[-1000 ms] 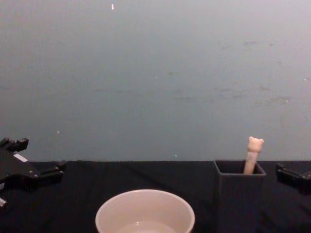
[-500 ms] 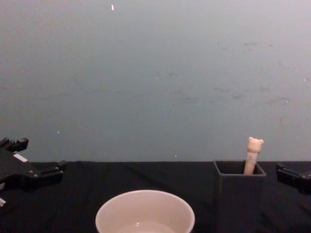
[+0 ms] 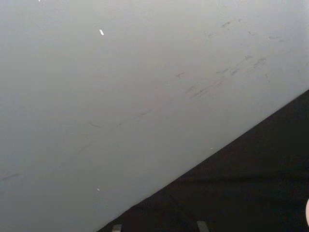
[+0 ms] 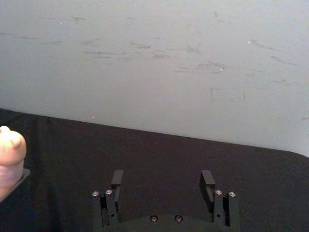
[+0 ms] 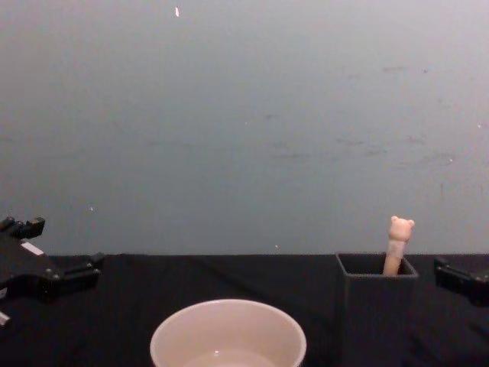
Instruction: Pick up the stirring spoon with one hand, stir inside the cup, then place it back in its original position.
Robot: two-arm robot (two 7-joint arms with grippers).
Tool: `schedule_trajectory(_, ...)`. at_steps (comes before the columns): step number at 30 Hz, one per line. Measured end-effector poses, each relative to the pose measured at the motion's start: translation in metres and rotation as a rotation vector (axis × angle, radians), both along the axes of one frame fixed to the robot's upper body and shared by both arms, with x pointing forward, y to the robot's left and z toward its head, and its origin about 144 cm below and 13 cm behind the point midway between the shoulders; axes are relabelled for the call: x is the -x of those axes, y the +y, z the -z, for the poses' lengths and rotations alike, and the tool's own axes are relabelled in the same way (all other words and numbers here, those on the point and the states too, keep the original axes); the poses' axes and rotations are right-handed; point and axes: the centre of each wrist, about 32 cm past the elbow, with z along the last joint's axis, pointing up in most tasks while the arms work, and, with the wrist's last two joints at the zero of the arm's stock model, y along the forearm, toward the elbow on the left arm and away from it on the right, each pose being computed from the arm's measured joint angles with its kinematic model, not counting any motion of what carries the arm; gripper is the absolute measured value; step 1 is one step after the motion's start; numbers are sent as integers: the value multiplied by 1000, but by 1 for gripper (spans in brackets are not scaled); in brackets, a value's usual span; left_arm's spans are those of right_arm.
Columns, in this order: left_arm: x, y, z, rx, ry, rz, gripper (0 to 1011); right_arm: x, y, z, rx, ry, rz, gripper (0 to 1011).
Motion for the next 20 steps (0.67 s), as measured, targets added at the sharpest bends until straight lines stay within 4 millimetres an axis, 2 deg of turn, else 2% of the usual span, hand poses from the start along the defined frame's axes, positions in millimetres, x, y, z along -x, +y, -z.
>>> schedule_trajectory(20, 0, 0, 0, 0, 0, 0, 1001, 0, 0, 0, 0, 0, 0, 1000)
